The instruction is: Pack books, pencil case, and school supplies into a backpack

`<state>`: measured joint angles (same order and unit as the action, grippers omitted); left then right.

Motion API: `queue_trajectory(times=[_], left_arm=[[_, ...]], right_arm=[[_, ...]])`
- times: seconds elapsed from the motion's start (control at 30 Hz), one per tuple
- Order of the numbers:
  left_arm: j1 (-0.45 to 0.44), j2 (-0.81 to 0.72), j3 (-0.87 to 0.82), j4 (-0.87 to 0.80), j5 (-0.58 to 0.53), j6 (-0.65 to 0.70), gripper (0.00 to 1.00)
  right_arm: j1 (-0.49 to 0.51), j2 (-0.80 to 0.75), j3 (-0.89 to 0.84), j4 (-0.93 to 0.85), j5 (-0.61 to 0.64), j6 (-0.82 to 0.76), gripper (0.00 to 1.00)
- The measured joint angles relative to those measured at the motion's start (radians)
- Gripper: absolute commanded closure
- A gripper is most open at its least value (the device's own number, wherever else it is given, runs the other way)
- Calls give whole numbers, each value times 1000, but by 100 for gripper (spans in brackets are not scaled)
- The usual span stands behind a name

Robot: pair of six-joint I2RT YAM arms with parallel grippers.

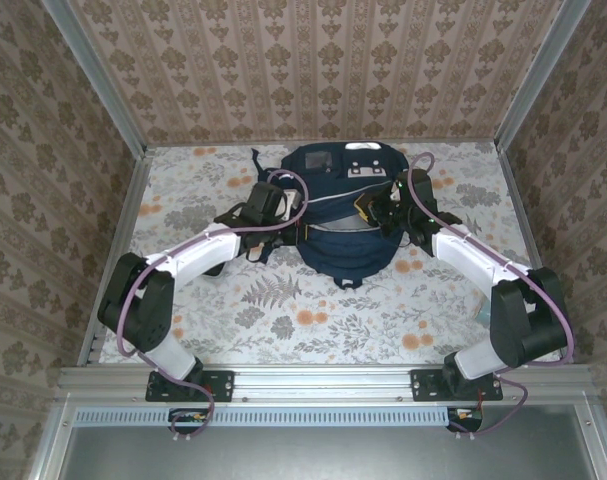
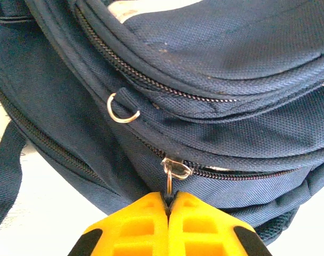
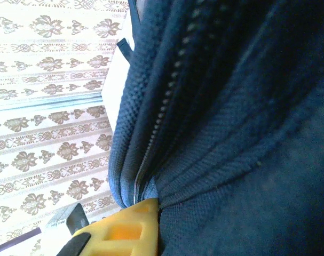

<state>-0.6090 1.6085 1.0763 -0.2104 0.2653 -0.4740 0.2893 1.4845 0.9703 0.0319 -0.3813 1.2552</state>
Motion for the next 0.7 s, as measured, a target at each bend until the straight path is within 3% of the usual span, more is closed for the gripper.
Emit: queue_trajectory(times=[0.1,0.2,0.27,0.33,0.4,0.47,0.7], left_arm=[[30,-10,-2,-39,-24,-1,47],[75,-37,-14,-71,-44,-3,32],[108,-74,-31,-101,-63,-2,23],[141,-111,-47,-126,-82,-3,17],[190,-146,-63,-158,-110,-7,12],[256,-166,-74,-195,-149,-10,9],[498,-157,-107,-275,-230,-21,5]], right_arm=[[15,17,0,5,0,-5,93],[19,28,0,5,0,-8,90],[23,34,0,7,0,-15,80],[28,37,0,4,0,-31,61],[37,37,0,-6,-1,-49,42],[48,37,-1,-19,0,-75,30],[60,-55,-72,-124,61,-166,13]])
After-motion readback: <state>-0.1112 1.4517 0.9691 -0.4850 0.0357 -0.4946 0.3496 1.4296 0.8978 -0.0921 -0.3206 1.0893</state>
